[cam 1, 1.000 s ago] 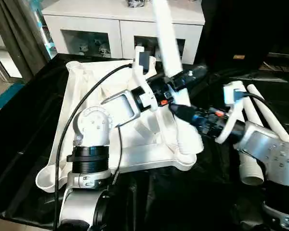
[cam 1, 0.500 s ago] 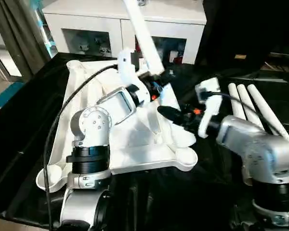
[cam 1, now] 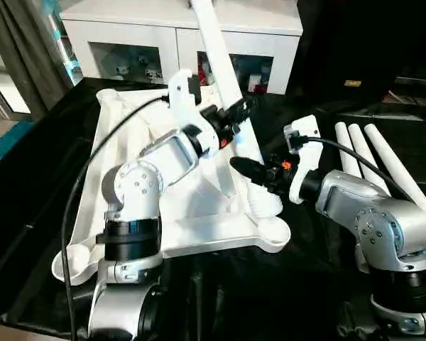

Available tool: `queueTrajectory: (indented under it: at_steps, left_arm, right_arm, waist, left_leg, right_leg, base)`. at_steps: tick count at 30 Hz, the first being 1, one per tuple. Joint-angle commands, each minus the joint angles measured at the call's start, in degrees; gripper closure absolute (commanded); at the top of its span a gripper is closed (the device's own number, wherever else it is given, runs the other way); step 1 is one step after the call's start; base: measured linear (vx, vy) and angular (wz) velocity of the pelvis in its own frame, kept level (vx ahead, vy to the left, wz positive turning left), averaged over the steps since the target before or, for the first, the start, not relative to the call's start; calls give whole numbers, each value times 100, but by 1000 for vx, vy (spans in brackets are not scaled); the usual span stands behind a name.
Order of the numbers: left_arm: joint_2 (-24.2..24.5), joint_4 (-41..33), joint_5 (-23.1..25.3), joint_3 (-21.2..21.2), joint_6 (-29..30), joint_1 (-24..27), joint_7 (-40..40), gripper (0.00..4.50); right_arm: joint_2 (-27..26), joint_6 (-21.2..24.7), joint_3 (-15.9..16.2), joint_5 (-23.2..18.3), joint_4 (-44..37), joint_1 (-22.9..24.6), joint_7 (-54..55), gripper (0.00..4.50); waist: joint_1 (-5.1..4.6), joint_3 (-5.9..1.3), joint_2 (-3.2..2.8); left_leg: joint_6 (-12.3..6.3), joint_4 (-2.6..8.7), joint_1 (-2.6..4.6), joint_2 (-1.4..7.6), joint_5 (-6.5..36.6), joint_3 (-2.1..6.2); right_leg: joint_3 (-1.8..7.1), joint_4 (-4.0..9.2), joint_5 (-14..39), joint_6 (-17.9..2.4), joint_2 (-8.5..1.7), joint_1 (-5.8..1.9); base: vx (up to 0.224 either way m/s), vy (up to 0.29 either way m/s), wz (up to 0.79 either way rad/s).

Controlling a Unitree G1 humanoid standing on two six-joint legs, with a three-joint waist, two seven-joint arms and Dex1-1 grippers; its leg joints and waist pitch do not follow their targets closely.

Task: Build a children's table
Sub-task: Pick table leg

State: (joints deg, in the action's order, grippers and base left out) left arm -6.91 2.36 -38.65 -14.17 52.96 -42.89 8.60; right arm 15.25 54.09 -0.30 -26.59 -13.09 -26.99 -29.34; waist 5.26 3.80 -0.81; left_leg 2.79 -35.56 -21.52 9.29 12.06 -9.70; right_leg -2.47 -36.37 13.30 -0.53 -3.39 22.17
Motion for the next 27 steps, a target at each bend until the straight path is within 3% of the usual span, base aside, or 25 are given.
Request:
queueTrajectory:
  at_steps: [1,4,5,6,8,10,12,13,14,16,23,27]
  left_arm:
    - [-49,-121,-317,176,-15,-60,413,266]
    - [108,-111,-444,157,-96,-92,810,267]
    - [199,-106,-482,202,-110,-100,1022,268]
    - [316,-94,-517,280,-179,-114,1386,268]
    - [477,-81,-590,347,-230,-135,1857,268]
    - [682,-92,-698,424,-346,-206,2588,268]
    - [714,-89,-720,443,-385,-225,2727,268]
    - [770,-156,-956,382,-293,-289,2986,268]
    - [787,-205,-1142,313,-192,-332,3093,268]
    - [788,-245,-1250,269,-154,-358,3150,268]
    - [951,-327,-1408,300,-216,-374,3530,268]
    - [943,-421,-1556,290,-160,-336,3570,268]
  right_arm:
    - [36,-30,75,45,72,-150,-27,208]
    - [106,88,20,-120,75,-221,-205,188]
    - [139,176,-41,-214,87,-249,-264,159]
    - [209,269,-108,-322,137,-287,-361,152]
    - [306,426,-195,-498,195,-329,-525,149]
    - [476,654,-301,-788,281,-400,-795,149]
    - [510,700,-324,-835,303,-419,-852,149]
    - [647,865,-352,-964,297,-454,-1027,149]
    - [746,981,-356,-1036,287,-474,-1134,149]
    - [831,1068,-348,-1076,275,-483,-1203,149]
    - [1222,1431,-218,-1243,160,-466,-1271,149]
    - [1284,1515,-149,-1296,50,-400,-1286,149]
  waist:
    - [13,-443,133]
    - [15,-446,155]
    - [-11,-443,239]
    - [-9,-448,280]
    - [16,-445,208]
    - [-13,-439,305]
    - [-25,-438,313]
    - [-21,-437,309]
    - [-14,-439,362]
    - [3,-432,345]
    - [-17,-423,422]
    - [-16,-413,414]
  left_leg:
    - [-571,344,29,319,-426,109]
    - [-612,339,34,318,-494,104]
    - [-653,340,35,320,-516,90]
    - [-689,340,32,318,-562,86]
    - [-687,336,47,327,-594,96]
    - [-685,346,72,340,-626,86]
    - [-663,346,80,356,-599,83]
    - [-644,348,83,363,-584,82]
    - [-634,345,86,349,-557,71]
    - [-601,338,82,356,-514,64]
    - [-484,346,78,348,-429,55]
    - [-388,352,80,356,-325,58]
  right_leg:
    - [291,333,-538,-1400,-468,-350]
    - [293,309,-616,-1434,-472,-345]
    - [290,314,-677,-1441,-452,-346]
    - [292,297,-704,-1427,-464,-358]
    - [291,285,-637,-1419,-476,-329]
    - [287,277,-747,-1462,-458,-326]
    - [289,270,-766,-1503,-473,-323]
    - [290,274,-780,-1523,-483,-323]
    - [294,261,-798,-1557,-481,-350]
    - [304,265,-799,-1601,-489,-341]
    - [314,289,-541,-1499,-481,-363]
    - [315,298,-387,-1474,-484,-350]
  base:
    - [0,0,0]
    - [0,0,0]
    - [0,0,0]
    - [0,0,0]
    - [0,0,0]
    - [0,0,0]
    - [0,0,0]
    - [0,0,0]
    - [0,0,0]
    - [0,0,0]
    - [0,0,0]
    - [0,0,0]
